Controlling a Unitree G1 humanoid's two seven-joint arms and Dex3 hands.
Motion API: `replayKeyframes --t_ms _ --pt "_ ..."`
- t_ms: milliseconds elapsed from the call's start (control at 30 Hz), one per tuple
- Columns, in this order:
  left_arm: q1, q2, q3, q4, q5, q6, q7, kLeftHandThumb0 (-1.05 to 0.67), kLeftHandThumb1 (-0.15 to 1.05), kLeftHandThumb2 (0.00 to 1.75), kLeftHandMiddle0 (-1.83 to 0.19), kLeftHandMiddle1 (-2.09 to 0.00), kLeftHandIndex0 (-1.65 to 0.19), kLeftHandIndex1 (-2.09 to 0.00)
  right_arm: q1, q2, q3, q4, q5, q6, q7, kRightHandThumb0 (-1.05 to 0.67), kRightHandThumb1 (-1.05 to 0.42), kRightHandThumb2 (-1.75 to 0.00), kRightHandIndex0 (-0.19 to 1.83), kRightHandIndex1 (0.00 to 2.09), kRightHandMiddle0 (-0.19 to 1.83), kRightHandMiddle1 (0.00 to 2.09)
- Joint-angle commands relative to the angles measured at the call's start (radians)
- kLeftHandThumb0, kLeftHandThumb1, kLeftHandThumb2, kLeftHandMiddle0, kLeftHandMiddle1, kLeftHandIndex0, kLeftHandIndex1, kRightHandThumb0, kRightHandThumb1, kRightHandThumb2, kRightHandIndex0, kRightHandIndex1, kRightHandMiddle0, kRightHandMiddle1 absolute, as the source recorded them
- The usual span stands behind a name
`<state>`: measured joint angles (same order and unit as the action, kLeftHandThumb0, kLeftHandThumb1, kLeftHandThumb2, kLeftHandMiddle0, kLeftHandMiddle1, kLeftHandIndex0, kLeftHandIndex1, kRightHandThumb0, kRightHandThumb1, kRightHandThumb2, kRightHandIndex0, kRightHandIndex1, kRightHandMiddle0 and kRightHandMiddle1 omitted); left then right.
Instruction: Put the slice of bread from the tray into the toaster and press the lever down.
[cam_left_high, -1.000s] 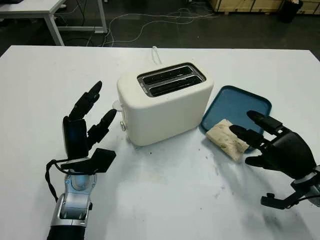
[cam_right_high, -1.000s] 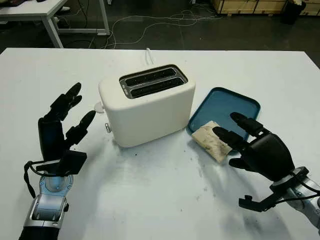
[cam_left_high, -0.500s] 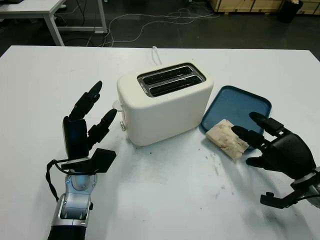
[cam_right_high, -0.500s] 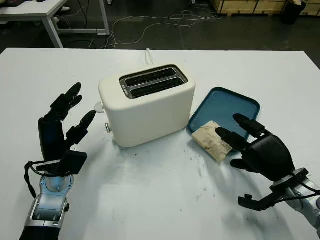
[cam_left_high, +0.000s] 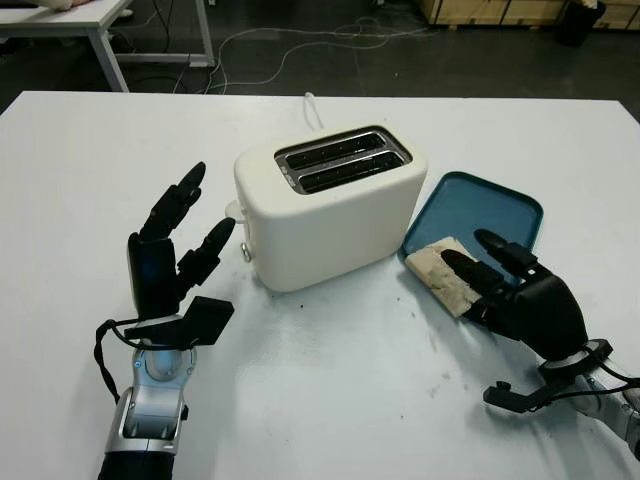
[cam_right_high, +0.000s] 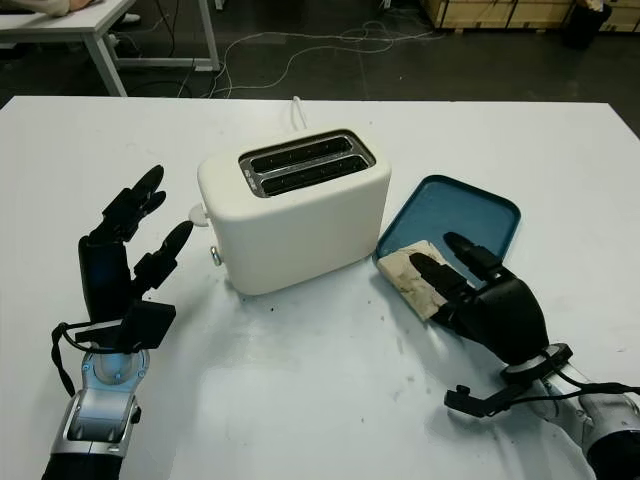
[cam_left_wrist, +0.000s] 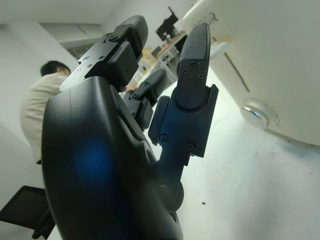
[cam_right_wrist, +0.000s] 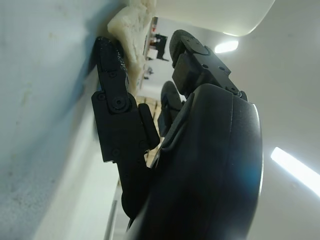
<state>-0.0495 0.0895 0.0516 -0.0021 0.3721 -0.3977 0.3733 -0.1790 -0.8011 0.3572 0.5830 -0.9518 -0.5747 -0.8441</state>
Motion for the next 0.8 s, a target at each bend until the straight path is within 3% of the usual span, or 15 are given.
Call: replayKeyframes --t_ms 0,167,300,333,367,400,467,500,533,600,767 --pt "-0.003 -0.005 -0.004 -0.015 0.006 0.013 -0.001 -0.47 0.92 0.20 -0.49 -0.51 -0.61 -0.01 0.013 0.009 0.023 0.008 -0.014 -0.014 0.014 -0.43 -0.71 0.00 0.39 0.02 0.52 0.02" --pt "-0.003 -0.005 -0.004 -0.016 0.001 0.013 -0.003 -0.47 0.92 0.21 -0.49 -0.50 -0.61 0.00 0.005 0.015 0.035 0.021 -0.025 -0.027 -0.048 -0.40 -0.72 0.00 0.45 0.04 0.59 0.04" --pt "-0.004 -0.003 -0.003 -0.011 -0.001 0.006 -0.002 -0.47 0.92 0.21 -0.50 -0.51 -0.61 0.00 -0.016 0.056 0.047 0.069 -0.072 0.012 -0.244 -0.23 -0.82 -0.01 0.93 0.16 0.92 0.08" --pt "-0.003 -0.004 -0.002 -0.012 0.000 0.008 -0.001 -0.47 0.92 0.20 -0.50 -0.51 -0.61 0.00 -0.020 0.062 0.049 0.078 -0.077 0.018 -0.268 -0.21 -0.85 -0.01 0.96 0.32 0.99 0.06" --pt "-0.003 -0.006 -0.003 -0.014 -0.001 0.011 -0.001 -0.47 0.92 0.20 -0.50 -0.51 -0.61 0.00 -0.021 0.064 0.051 0.080 -0.077 0.020 -0.275 -0.22 -0.88 -0.03 0.87 0.68 1.04 0.04" --pt "-0.003 -0.007 -0.003 -0.014 -0.003 0.011 -0.001 -0.47 0.92 0.20 -0.50 -0.51 -0.61 0.00 -0.024 0.066 0.053 0.084 -0.077 0.025 -0.283 -0.27 -0.90 -0.07 0.70 1.24 1.11 0.05" --pt "-0.002 -0.006 -0.004 -0.015 0.000 0.013 -0.002 -0.46 0.92 0.20 -0.50 -0.50 -0.61 0.00 -0.026 0.069 0.056 0.085 -0.079 0.038 -0.298 -0.33 -0.92 -0.09 0.61 1.61 1.19 0.08" --pt "0.000 -0.005 -0.005 -0.017 0.001 0.015 -0.004 -0.46 0.92 0.20 -0.50 -0.50 -0.61 0.00 -0.026 0.069 0.057 0.081 -0.082 0.049 -0.305 -0.34 -0.92 -0.08 0.60 1.68 1.20 0.15" --pt "-0.001 -0.004 -0.004 -0.016 -0.001 0.012 -0.005 -0.47 0.92 0.21 -0.50 -0.50 -0.61 0.00 -0.025 0.068 0.058 0.075 -0.084 0.059 -0.307 -0.36 -0.92 -0.09 0.58 1.72 1.02 0.57" --pt "-0.001 -0.004 -0.004 -0.014 0.000 0.011 -0.003 -0.47 0.92 0.20 -0.50 -0.50 -0.61 0.00 -0.023 0.068 0.059 0.067 -0.084 0.070 -0.310 -0.38 -0.92 -0.12 0.58 1.74 0.78 1.06" --pt "0.000 0.000 -0.004 -0.009 0.004 0.003 -0.001 -0.47 0.92 0.21 -0.50 -0.50 -0.61 0.00 -0.023 0.066 0.061 0.059 -0.086 0.072 -0.317 -0.37 -0.92 -0.11 0.58 1.75 0.67 1.32"
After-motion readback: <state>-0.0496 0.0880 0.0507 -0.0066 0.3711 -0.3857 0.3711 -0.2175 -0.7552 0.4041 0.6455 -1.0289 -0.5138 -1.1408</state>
